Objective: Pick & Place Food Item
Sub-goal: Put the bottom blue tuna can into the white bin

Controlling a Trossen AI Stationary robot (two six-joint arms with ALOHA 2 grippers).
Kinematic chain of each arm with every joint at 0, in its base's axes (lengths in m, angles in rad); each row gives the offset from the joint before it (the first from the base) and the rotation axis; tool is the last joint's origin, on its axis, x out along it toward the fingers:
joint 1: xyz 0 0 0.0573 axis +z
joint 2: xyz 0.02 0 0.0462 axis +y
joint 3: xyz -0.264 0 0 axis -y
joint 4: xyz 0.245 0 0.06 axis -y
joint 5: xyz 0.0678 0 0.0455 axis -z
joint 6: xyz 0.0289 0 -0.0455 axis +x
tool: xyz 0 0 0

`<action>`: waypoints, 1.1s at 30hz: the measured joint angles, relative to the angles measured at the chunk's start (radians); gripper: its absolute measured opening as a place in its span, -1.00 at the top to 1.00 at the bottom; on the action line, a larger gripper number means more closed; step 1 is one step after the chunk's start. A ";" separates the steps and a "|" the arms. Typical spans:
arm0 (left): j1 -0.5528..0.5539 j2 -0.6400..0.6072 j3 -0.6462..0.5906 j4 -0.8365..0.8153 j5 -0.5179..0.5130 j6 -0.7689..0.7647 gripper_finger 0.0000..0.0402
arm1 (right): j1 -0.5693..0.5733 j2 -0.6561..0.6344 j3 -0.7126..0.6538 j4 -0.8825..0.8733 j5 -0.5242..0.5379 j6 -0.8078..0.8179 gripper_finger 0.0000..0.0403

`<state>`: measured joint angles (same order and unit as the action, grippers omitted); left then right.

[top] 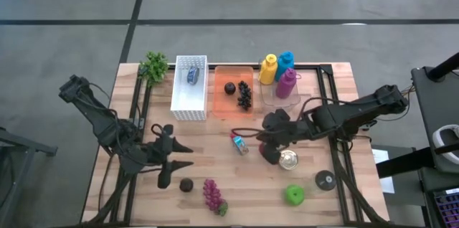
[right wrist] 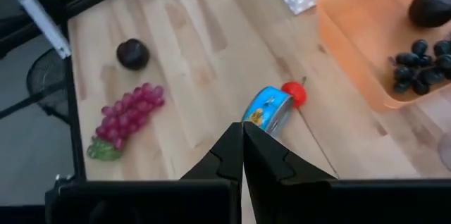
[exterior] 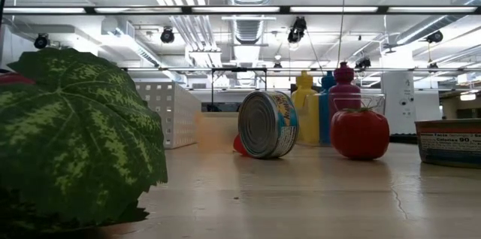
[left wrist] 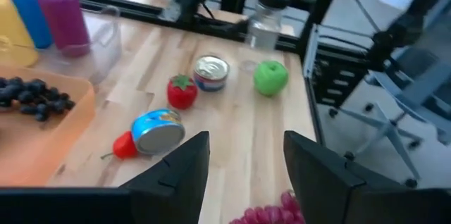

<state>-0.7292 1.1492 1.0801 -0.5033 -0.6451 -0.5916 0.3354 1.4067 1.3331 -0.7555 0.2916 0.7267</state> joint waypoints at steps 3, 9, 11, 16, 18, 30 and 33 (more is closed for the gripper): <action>0.000 0.002 -0.007 0.017 -0.056 -0.050 0.03 | 0.036 -0.005 0.000 0.000 -0.001 -0.041 0.96; 0.001 0.060 -0.007 0.081 -0.227 -0.124 -0.01 | 0.118 -0.030 0.000 -0.005 -0.004 -0.170 0.96; 0.006 0.095 -0.007 0.142 -0.281 -0.125 -0.02 | 0.141 -0.046 0.000 -0.004 -0.004 -0.217 0.96; 0.021 0.180 -0.007 0.306 -0.306 -0.124 -0.05 | 0.179 -0.105 0.000 -0.005 -0.007 -0.279 0.96; 0.028 0.216 -0.007 0.374 -0.307 -0.125 -0.06 | 0.193 -0.129 -0.002 -0.006 -0.007 -0.310 0.96; 0.077 0.471 0.269 0.356 -0.343 -0.135 -0.04 | 0.252 -0.209 -0.012 -0.017 -0.004 -0.350 0.96; 0.101 0.531 0.386 0.204 -0.342 -0.204 -0.02 | 0.263 -0.209 -0.013 -0.019 -0.004 -0.374 0.96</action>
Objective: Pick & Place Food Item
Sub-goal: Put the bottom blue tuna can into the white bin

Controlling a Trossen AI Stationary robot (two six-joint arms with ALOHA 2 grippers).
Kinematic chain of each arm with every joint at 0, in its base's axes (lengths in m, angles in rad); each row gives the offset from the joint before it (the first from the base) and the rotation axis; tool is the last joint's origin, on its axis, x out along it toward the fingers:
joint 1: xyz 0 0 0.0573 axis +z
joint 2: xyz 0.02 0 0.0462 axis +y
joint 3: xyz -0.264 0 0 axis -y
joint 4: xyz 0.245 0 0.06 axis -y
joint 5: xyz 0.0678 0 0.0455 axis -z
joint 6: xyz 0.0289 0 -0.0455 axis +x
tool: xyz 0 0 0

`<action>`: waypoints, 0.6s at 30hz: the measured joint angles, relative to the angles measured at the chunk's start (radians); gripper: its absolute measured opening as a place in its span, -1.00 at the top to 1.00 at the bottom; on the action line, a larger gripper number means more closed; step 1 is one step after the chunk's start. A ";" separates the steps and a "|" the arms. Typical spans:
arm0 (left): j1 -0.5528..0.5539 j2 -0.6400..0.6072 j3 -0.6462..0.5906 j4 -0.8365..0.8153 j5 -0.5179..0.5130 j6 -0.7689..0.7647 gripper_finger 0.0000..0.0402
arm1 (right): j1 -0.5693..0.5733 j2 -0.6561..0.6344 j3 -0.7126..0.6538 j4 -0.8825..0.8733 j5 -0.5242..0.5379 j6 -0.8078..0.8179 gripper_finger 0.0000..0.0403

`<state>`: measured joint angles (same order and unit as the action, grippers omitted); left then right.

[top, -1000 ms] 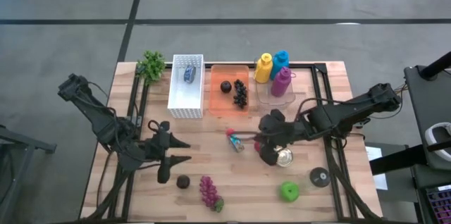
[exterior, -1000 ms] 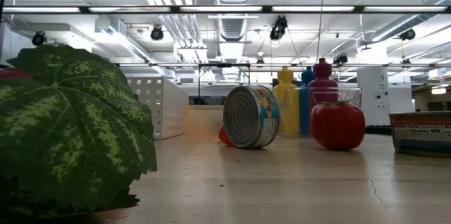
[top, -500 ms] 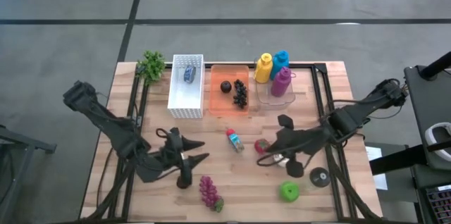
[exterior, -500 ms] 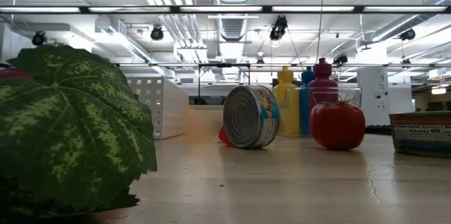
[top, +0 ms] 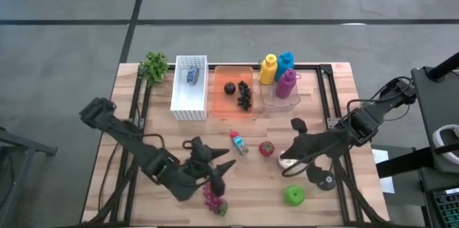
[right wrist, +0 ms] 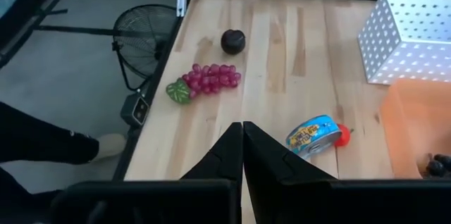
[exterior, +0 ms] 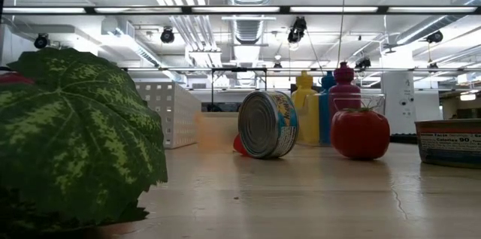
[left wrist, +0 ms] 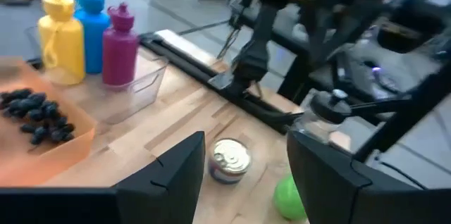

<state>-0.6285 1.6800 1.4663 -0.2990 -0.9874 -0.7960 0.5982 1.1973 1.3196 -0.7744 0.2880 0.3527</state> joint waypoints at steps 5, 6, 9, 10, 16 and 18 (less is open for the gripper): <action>0.054 0.072 0.162 -0.296 0.063 -0.221 0.02 | 0.007 0.002 -0.002 0.000 0.000 -0.017 0.96; 0.067 0.084 0.180 -0.342 0.086 -0.263 0.02 | 0.007 0.002 -0.002 0.000 0.000 -0.017 0.96; 0.107 0.111 0.204 -0.397 0.163 -0.333 0.04 | 0.007 0.001 -0.004 0.000 0.000 -0.028 0.96; 0.121 0.116 0.203 -0.402 0.194 -0.341 0.05 | 0.007 0.001 -0.004 0.000 0.001 -0.033 0.96; 0.190 0.122 0.176 -0.420 0.363 -0.352 0.08 | 0.007 0.001 -0.006 -0.001 0.001 -0.030 0.96; 0.205 0.123 0.175 -0.440 0.407 -0.266 0.09 | 0.007 0.001 -0.007 -0.002 0.001 -0.031 0.96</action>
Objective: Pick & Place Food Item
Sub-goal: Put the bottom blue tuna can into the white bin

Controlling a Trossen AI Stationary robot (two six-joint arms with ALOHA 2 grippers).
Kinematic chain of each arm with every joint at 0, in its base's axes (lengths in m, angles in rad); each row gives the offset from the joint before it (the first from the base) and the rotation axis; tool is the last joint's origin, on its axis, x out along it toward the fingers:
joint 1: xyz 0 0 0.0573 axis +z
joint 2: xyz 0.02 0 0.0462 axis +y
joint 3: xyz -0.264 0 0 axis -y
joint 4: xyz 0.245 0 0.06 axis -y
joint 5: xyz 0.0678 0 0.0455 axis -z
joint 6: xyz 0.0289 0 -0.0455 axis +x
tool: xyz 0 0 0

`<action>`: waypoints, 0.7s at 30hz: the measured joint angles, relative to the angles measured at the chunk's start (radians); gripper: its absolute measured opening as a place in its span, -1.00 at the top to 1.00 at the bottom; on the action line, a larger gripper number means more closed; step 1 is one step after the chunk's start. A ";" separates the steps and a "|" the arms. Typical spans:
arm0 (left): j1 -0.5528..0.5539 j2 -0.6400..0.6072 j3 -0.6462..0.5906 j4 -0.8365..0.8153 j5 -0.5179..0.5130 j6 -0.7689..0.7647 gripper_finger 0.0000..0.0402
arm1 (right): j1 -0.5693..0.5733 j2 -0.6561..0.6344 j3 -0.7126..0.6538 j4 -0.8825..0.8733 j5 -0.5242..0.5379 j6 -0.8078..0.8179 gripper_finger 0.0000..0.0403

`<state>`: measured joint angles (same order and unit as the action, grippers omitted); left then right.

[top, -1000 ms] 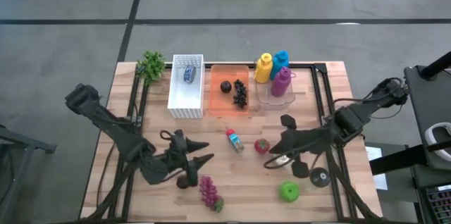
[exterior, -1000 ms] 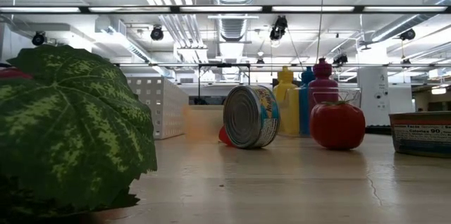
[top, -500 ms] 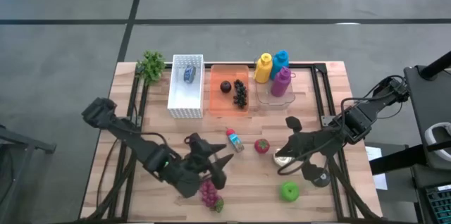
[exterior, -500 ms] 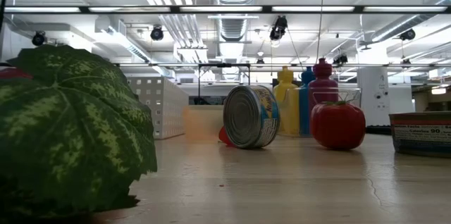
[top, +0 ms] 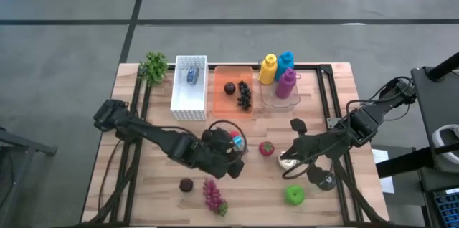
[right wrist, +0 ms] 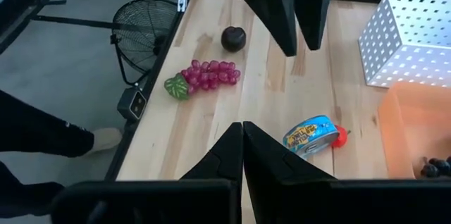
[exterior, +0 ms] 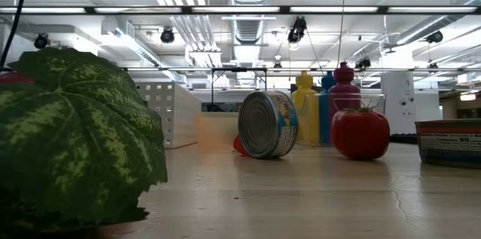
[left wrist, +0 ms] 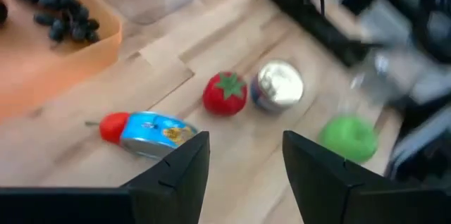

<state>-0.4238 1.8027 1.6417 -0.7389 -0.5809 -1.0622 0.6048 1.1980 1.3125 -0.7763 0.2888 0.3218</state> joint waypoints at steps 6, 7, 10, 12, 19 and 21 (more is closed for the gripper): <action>0.050 0.000 -0.002 -0.036 0.284 0.505 0.11 | 0.000 0.000 0.000 0.003 0.001 0.001 0.96; 0.057 0.000 -0.007 -0.034 0.333 0.594 0.12 | 0.000 0.000 0.000 0.002 0.002 0.006 0.96; 0.073 0.000 -0.013 -0.064 0.400 0.814 0.12 | 0.000 0.000 0.000 0.004 0.002 0.016 0.96; 0.083 0.000 -0.013 -0.085 0.402 0.951 0.11 | 0.000 0.000 0.000 0.004 0.002 0.015 0.96; 0.131 0.000 -0.013 -0.091 0.432 1.172 0.08 | 0.000 0.000 0.000 0.004 0.002 0.015 0.96; 0.152 0.000 -0.020 -0.090 0.484 1.191 0.08 | 0.000 0.000 -0.001 0.004 0.002 0.003 0.96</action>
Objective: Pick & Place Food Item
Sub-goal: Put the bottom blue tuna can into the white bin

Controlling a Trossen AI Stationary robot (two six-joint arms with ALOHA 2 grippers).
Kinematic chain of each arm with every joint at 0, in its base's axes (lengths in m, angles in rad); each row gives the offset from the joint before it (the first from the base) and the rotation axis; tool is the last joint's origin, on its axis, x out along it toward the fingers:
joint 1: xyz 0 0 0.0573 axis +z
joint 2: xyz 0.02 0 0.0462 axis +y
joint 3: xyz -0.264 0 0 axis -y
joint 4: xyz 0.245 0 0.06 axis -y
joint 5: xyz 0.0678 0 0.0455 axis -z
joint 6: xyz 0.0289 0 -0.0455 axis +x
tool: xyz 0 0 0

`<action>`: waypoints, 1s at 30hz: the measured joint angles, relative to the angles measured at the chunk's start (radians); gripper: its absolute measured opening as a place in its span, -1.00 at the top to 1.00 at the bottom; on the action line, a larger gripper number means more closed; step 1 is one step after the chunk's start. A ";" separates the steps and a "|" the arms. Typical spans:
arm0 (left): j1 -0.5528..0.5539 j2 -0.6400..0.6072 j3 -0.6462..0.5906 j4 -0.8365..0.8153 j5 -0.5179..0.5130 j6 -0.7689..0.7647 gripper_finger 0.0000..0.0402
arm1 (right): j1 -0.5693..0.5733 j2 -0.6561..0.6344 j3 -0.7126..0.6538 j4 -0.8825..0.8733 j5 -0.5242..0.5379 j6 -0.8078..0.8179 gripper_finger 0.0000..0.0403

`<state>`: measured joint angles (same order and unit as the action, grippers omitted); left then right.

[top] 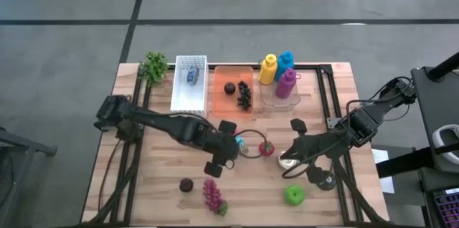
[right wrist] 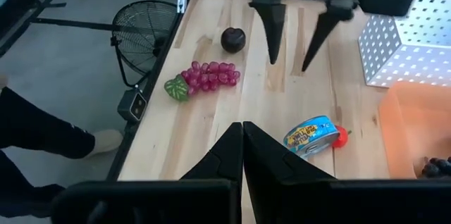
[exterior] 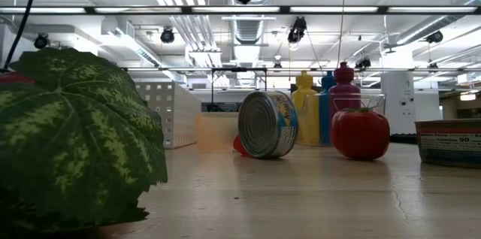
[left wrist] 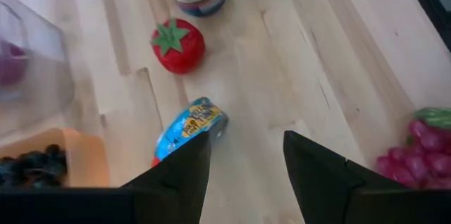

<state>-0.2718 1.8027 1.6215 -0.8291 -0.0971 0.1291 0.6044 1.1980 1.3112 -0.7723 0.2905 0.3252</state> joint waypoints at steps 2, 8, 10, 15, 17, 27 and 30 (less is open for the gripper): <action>0.019 0.001 -0.008 -0.004 0.039 0.017 0.10 | 0.000 0.000 -0.003 -0.005 -0.003 -0.032 0.96; 0.053 0.001 -0.009 -0.002 0.057 0.048 0.16 | 0.000 -0.014 -0.004 -0.039 -0.112 -0.124 0.96; 0.061 0.001 -0.009 -0.001 0.057 0.055 0.17 | -0.002 -0.023 -0.006 -0.072 -0.106 -0.127 0.96; 0.074 0.001 -0.009 0.004 0.057 0.048 0.20 | -0.021 -0.046 -0.007 -0.176 0.016 -0.038 0.96; 0.076 0.001 -0.009 0.021 0.058 0.048 0.20 | -0.021 -0.048 -0.008 -0.207 0.076 -0.027 0.96; 0.080 0.001 -0.008 0.043 0.095 0.156 0.20 | -0.020 -0.045 -0.009 -0.216 0.136 0.080 0.96; 0.097 0.001 -0.008 0.043 0.200 0.222 0.22 | -0.020 -0.045 -0.009 -0.215 0.132 0.123 0.96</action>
<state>-0.1746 1.8038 1.6131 -0.7856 0.1029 0.3509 0.5842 1.1534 1.3025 -0.9873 0.4229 0.4485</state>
